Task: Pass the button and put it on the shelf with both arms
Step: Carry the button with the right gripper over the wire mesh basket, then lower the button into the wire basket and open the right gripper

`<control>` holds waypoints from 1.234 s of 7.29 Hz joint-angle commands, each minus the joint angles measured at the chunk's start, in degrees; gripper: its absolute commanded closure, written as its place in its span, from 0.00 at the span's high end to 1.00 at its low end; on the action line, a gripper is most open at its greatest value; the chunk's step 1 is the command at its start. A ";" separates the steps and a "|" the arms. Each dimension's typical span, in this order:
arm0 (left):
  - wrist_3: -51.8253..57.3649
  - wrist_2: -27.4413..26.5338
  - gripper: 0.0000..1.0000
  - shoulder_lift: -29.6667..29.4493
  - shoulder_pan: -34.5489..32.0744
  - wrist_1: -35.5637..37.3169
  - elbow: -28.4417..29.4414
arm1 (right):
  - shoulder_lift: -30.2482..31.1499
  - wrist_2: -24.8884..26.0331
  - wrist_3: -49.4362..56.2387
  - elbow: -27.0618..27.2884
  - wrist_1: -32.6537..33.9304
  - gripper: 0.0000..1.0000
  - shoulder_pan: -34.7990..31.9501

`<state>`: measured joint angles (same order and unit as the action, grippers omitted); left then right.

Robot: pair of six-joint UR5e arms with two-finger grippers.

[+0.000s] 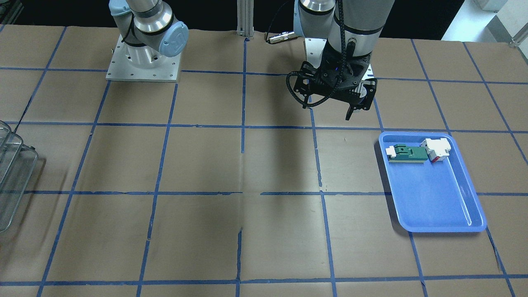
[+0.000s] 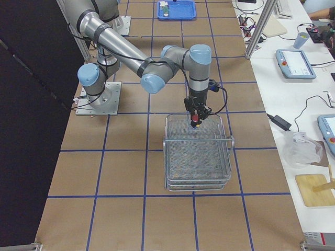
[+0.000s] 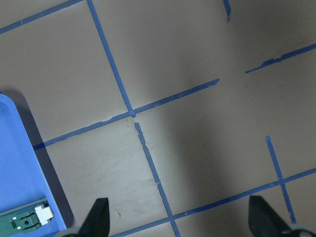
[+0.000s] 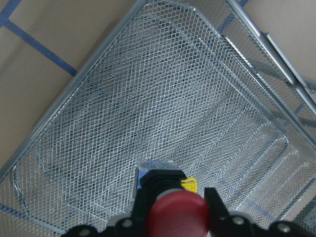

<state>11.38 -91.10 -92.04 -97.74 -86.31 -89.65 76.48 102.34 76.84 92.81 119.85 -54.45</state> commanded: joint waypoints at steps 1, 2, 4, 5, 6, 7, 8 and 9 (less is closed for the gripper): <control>0.05 0.05 1.00 -0.07 0.01 0.00 -0.09 | -0.46 -3.45 -0.81 0.00 0.12 0.18 0.57; 0.05 0.05 1.00 0.02 0.01 0.00 -0.09 | -0.55 -3.46 -0.82 0.00 0.12 0.28 0.66; 0.05 0.05 1.00 -0.06 0.01 0.00 -0.09 | -1.25 -3.55 -0.82 0.00 0.12 0.57 0.66; 0.05 0.05 1.00 -0.07 0.01 0.00 -0.09 | -1.42 -3.55 -0.82 0.00 0.03 0.78 0.66; 0.05 0.05 1.00 -0.07 0.01 0.00 -0.09 | -1.25 -3.55 -0.82 0.00 -0.23 0.97 0.66; 0.05 0.05 1.00 -0.07 0.01 0.00 -0.09 | -0.55 -3.37 -1.08 0.00 -0.67 0.99 0.66; 0.05 0.05 1.00 -0.07 0.01 0.00 -0.09 | 0.50 -3.37 -1.17 0.00 -1.89 0.98 0.66; 0.05 0.05 1.00 -0.07 0.01 0.00 -0.09 | 3.81 -3.81 -4.47 0.00 -7.30 0.99 0.66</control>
<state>11.43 -91.05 -92.11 -97.74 -86.31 -89.73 77.36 98.85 74.92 92.81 117.08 -53.79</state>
